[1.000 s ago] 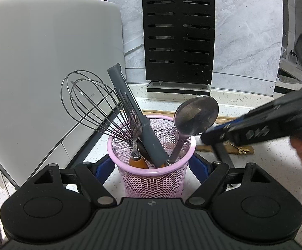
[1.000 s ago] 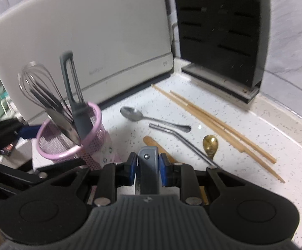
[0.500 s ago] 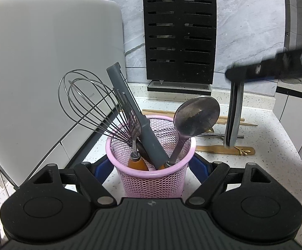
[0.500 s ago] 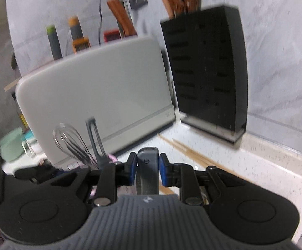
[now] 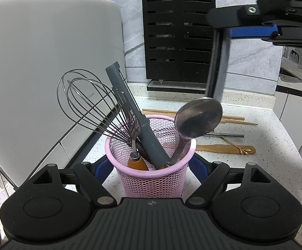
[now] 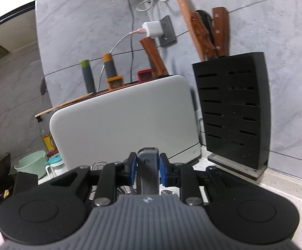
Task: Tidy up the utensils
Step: 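Lower the grey spatula into the pink cup with the right tool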
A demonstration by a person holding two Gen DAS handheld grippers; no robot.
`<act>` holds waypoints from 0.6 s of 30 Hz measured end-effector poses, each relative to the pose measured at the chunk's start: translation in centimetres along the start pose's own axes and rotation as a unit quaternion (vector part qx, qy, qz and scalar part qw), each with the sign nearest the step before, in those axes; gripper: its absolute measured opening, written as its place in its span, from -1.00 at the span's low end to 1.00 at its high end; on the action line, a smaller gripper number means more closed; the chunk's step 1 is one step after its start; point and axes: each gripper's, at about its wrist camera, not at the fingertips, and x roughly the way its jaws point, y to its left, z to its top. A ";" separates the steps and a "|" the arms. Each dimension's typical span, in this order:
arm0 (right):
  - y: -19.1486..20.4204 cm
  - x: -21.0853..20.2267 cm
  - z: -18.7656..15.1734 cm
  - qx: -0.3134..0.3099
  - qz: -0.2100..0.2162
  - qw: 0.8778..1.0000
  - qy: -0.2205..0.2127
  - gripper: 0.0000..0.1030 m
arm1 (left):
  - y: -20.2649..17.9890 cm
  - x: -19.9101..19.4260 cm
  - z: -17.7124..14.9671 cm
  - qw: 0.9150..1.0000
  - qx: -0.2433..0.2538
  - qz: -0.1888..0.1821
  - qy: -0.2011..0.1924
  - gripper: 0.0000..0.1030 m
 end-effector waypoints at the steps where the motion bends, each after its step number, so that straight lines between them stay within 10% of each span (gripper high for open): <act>1: 0.0 0.2 0.0 0.000 0.002 1.000 0.000 -0.60 | 0.0 0.0 0.0 1.000 -0.001 0.000 0.000 0.83; 18: 1.5 5.4 -1.9 -0.041 0.013 0.998 0.054 -0.60 | 0.0 0.0 -0.1 1.000 0.002 0.000 0.001 0.83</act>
